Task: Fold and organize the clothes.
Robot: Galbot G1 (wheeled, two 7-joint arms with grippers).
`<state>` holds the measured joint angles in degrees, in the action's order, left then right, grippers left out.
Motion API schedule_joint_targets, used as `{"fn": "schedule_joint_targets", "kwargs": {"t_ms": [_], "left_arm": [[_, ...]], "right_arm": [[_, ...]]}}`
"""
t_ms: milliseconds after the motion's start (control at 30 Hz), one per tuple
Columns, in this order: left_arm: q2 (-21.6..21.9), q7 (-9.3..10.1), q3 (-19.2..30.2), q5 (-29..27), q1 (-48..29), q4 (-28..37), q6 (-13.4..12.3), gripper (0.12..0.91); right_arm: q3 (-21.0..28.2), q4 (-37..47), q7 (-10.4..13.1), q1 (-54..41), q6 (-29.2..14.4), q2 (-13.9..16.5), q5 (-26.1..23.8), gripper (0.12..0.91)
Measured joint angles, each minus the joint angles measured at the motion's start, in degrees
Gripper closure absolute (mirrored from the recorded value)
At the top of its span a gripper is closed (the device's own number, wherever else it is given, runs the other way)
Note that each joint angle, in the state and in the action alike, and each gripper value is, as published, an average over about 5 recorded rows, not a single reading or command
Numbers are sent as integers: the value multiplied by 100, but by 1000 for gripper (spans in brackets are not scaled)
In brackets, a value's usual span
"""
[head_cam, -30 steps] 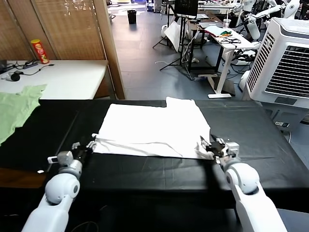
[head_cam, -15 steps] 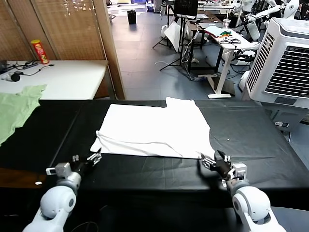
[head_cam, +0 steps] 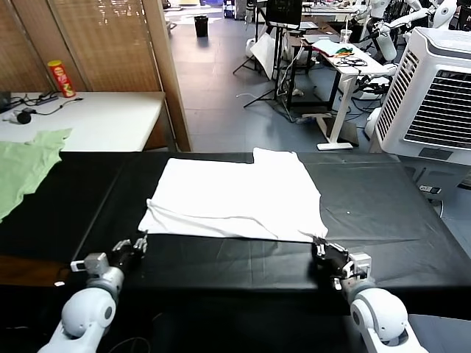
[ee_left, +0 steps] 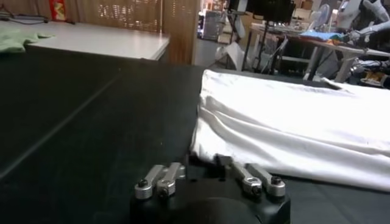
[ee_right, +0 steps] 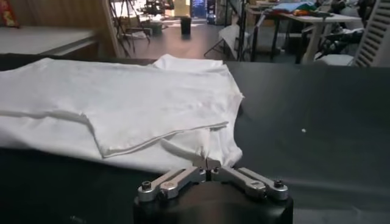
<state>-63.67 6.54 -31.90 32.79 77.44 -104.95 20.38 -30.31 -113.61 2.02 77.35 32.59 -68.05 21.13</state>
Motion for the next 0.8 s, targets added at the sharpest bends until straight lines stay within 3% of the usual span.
{"fn": "schedule_joint_targets", "kwargs": {"t_ms": [333, 800], "left_arm": [[263, 299, -219, -164, 647, -660, 139, 905], [467, 303, -913, -166, 2129, -1545, 54, 905]], "right_arm": [[-62, -484, 333, 356, 601, 211, 226, 903], [-72, -1206, 476, 1344, 781, 46, 157, 898]]}}
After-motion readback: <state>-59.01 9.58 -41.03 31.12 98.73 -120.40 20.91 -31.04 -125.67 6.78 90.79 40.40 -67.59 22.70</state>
